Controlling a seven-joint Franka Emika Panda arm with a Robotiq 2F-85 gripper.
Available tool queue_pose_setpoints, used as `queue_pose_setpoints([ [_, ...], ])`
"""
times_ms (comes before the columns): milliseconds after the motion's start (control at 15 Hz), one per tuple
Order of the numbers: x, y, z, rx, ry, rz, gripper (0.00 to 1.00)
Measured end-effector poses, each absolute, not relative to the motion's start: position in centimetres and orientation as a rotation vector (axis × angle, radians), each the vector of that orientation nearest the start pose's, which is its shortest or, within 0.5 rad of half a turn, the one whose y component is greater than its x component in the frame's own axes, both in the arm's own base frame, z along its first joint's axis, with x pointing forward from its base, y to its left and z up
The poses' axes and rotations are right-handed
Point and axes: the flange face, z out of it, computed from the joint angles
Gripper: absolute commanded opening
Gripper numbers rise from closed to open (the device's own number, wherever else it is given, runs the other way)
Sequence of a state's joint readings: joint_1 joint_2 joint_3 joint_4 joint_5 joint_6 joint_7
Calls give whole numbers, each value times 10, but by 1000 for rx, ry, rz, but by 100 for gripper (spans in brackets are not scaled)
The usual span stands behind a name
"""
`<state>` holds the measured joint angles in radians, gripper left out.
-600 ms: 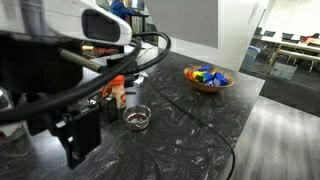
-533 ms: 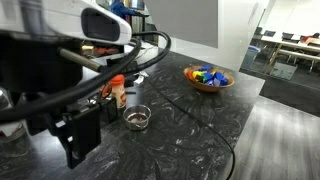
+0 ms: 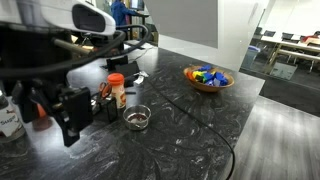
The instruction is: Take the masking tape from on top of the box and put it on the table
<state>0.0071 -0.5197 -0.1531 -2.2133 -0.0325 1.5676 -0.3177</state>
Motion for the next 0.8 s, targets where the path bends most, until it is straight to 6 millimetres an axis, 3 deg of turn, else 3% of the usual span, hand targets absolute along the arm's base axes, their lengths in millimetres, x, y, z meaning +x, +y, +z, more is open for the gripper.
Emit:
queue_pose_setpoints([
  [400, 386, 64, 567, -3049, -840, 60, 100],
  [533, 386, 76, 566, -3050, -909, 30, 100],
  [800, 387, 69, 566, -3041, -923, 26, 100],
])
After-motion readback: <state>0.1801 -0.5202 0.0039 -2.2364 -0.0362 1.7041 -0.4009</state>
